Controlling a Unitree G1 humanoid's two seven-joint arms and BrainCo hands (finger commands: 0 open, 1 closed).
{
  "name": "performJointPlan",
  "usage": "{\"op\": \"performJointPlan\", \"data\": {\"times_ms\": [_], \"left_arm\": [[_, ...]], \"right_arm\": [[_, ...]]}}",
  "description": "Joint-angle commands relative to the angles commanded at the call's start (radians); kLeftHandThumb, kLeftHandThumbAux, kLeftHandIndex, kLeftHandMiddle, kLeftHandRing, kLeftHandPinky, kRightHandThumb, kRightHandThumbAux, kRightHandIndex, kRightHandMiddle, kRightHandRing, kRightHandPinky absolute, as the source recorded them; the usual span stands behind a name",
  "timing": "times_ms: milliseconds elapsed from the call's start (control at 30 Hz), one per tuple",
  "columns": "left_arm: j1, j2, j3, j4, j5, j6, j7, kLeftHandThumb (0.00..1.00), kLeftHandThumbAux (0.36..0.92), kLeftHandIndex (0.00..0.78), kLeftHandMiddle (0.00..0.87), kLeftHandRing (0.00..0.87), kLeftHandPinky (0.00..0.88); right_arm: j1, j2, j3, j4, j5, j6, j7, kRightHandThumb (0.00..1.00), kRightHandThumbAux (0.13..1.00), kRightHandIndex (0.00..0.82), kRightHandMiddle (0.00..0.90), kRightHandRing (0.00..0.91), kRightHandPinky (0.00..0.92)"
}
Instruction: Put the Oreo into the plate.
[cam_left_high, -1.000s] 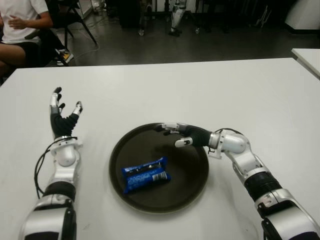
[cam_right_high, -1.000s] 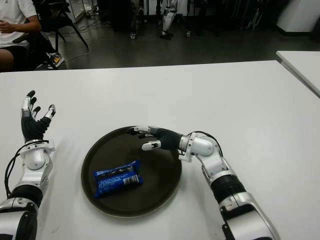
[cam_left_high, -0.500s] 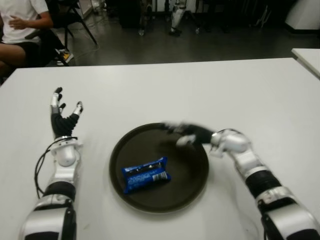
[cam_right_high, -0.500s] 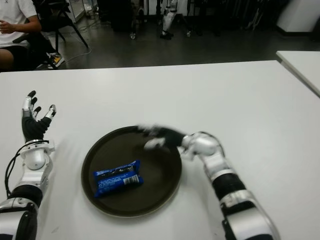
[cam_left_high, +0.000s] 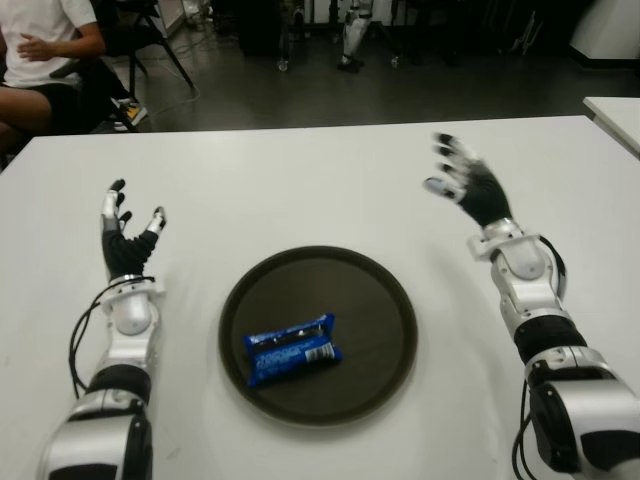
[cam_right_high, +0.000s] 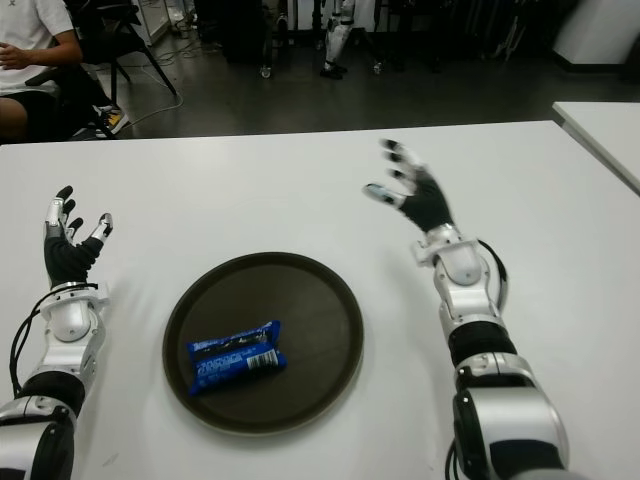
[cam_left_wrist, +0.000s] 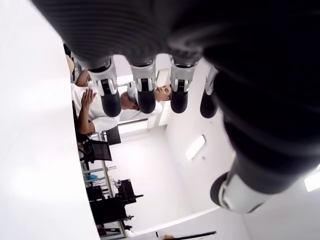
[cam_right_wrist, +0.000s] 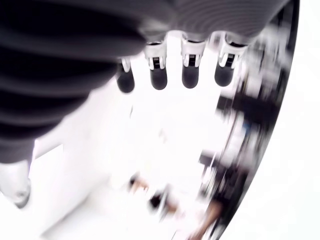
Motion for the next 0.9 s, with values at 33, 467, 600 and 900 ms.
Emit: {"op": "performJointPlan", "data": {"times_ms": [33, 467, 600, 900], "left_arm": [[0.0, 0.001, 0.0, 0.001, -0.001, -0.001, -0.002, 0.0, 0.749, 0.0, 0.0, 0.0, 0.0], [0.001, 0.015, 0.017, 0.018, -0.016, 0.015, -0.02, 0.0, 0.753, 0.001, 0.0, 0.0, 0.0], [0.003, 0.022, 0.02, 0.025, -0.018, 0.016, -0.02, 0.0, 0.758, 0.006, 0.003, 0.0, 0.0], [-0.001, 0.035, 0.024, 0.039, -0.026, 0.024, -0.034, 0.0, 0.733, 0.004, 0.0, 0.0, 0.0]], "right_arm": [[-0.007, -0.003, 0.001, 0.02, -0.009, 0.0, -0.031, 0.0, 0.592, 0.0, 0.0, 0.0, 0.0], [-0.043, -0.001, -0.034, 0.145, -0.027, 0.077, -0.283, 0.0, 0.688, 0.013, 0.0, 0.0, 0.0], [-0.052, 0.014, -0.04, 0.139, -0.028, 0.074, -0.323, 0.0, 0.706, 0.015, 0.0, 0.0, 0.0], [-0.044, 0.029, -0.023, 0.13, -0.063, 0.05, -0.372, 0.0, 0.716, 0.021, 0.0, 0.0, 0.0]]}}
